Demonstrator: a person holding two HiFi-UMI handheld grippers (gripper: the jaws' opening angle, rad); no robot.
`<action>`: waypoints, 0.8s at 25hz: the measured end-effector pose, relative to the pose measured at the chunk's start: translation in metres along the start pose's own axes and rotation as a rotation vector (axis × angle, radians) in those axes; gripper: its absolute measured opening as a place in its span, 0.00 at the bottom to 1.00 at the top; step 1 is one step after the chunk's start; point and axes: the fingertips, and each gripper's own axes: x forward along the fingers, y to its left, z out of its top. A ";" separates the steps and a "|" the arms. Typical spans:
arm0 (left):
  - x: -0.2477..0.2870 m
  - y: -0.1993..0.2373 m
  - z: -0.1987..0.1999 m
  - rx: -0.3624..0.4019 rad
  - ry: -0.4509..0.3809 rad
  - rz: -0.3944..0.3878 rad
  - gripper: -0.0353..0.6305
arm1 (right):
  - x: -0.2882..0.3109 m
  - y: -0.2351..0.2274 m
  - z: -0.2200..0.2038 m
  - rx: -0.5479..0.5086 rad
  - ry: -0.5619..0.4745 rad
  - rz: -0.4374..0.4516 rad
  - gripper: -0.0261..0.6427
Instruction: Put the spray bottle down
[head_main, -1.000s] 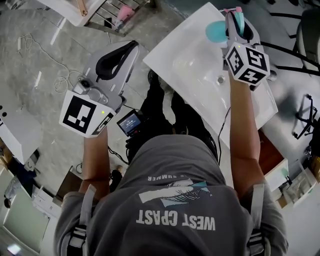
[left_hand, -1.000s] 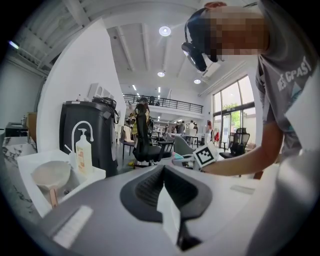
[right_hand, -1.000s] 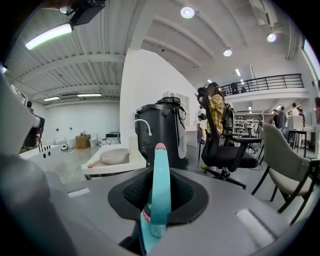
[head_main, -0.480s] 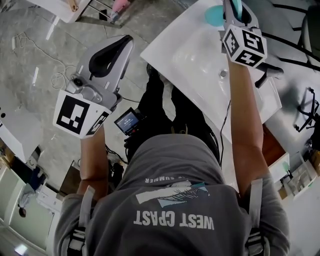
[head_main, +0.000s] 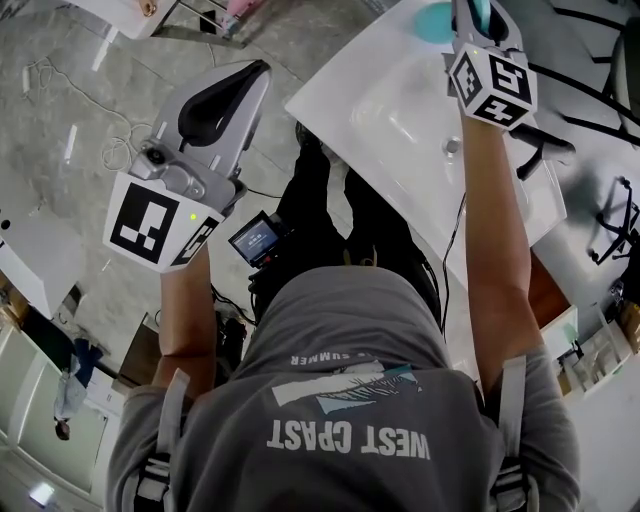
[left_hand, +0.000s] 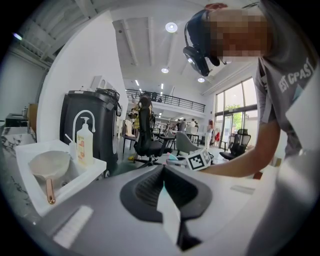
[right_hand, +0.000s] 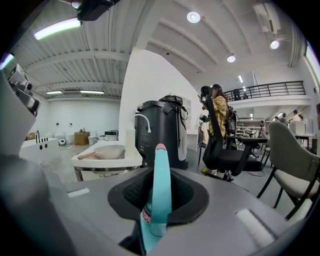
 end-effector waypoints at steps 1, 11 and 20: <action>0.000 0.001 0.001 0.000 -0.001 0.001 0.06 | 0.001 0.001 0.001 -0.005 -0.003 0.002 0.14; -0.007 0.003 0.007 0.005 -0.008 0.014 0.06 | -0.006 0.010 0.003 -0.039 -0.004 0.009 0.18; -0.016 -0.003 0.011 0.018 -0.020 0.016 0.06 | -0.015 0.022 -0.001 -0.044 0.018 0.031 0.37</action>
